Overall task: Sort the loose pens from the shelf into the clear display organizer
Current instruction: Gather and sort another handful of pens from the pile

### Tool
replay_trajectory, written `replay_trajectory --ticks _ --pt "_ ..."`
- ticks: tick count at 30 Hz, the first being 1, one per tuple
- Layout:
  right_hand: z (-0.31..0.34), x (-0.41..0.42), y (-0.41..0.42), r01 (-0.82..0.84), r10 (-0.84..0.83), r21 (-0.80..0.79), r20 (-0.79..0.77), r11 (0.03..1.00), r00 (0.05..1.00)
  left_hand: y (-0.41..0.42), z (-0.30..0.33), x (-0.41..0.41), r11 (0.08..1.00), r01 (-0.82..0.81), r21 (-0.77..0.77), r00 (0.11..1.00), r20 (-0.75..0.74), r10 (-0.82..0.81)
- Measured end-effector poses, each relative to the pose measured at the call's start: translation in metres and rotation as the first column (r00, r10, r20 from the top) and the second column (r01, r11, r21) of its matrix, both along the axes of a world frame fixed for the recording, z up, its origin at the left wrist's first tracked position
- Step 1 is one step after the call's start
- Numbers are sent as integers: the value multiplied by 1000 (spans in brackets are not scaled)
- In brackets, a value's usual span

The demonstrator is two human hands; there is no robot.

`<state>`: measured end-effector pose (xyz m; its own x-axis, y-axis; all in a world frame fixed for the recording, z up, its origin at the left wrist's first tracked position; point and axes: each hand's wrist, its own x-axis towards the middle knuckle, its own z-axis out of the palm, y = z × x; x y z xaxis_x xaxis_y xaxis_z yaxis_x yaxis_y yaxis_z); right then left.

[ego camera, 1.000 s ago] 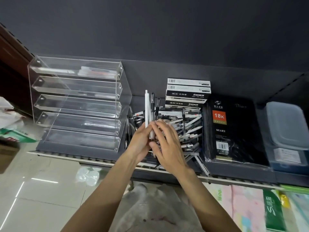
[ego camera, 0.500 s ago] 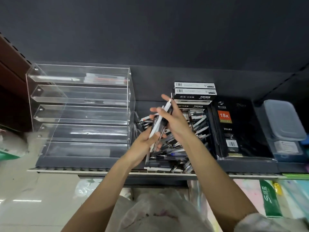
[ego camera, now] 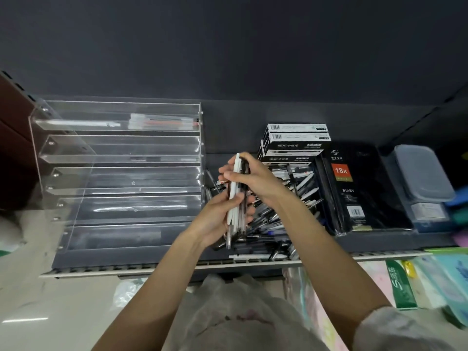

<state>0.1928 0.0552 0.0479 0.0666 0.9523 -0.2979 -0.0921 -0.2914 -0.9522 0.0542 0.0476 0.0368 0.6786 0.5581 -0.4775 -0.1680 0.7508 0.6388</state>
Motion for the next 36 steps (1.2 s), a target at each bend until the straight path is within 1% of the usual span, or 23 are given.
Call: replay_trajectory --ticks 2,4,8,10,14,18,20,21,23,24,25,26,28,31,34,36 --pt "2 1 1 -51 51 -5 75 999 996 1 0 0 1000 -2 9 1000 11 2" --pt "3 2 2 -103 103 -12 153 995 983 1 1 -1 998 -2 55 1000 -1 2" --pt "9 12 4 -181 161 59 244 982 956 2 0 -6 966 26 259 996 -92 -2" --pt "16 19 6 -225 194 64 319 972 928 2 0 -9 948 29 317 995 -102 4" --pt "28 28 14 -295 230 63 479 953 847 -1 0 -13 920 37 389 993 -116 9" --pt "27 31 23 -326 197 108 608 939 769 -2 0 -15 921 68 383 992 -126 -21" --pt "30 33 25 -274 117 162 624 948 773 -2 -2 -17 923 70 379 991 -129 -22" --pt "35 35 23 -210 61 194 581 958 812 -2 -4 -18 932 47 360 994 -110 -7" --pt "44 39 13 35 -140 273 379 961 915 -2 -6 -21 954 -35 299 995 -79 62" --pt "47 39 5 175 -262 306 271 936 926 -1 -6 -22 959 -86 270 991 -75 110" --pt "47 37 -4 284 -353 323 182 903 918 0 -7 -22 960 -142 242 984 -67 163" --pt "45 30 -14 354 -408 325 115 877 906 0 -7 -21 957 -198 214 975 -55 214" --pt "35 9 -33 413 -443 295 41 862 896 1 -5 -17 944 -283 171 956 -30 292" --pt "18 -26 -51 456 -491 280 67 845 868 -1 -3 -10 926 -362 112 932 18 362" --pt "2 -50 -61 453 -557 376 239 808 795 -4 0 -4 897 -443 14 895 76 440" --pt "-9 -58 -66 467 -612 432 303 772 731 -6 1 0 868 -495 -29 862 104 495"
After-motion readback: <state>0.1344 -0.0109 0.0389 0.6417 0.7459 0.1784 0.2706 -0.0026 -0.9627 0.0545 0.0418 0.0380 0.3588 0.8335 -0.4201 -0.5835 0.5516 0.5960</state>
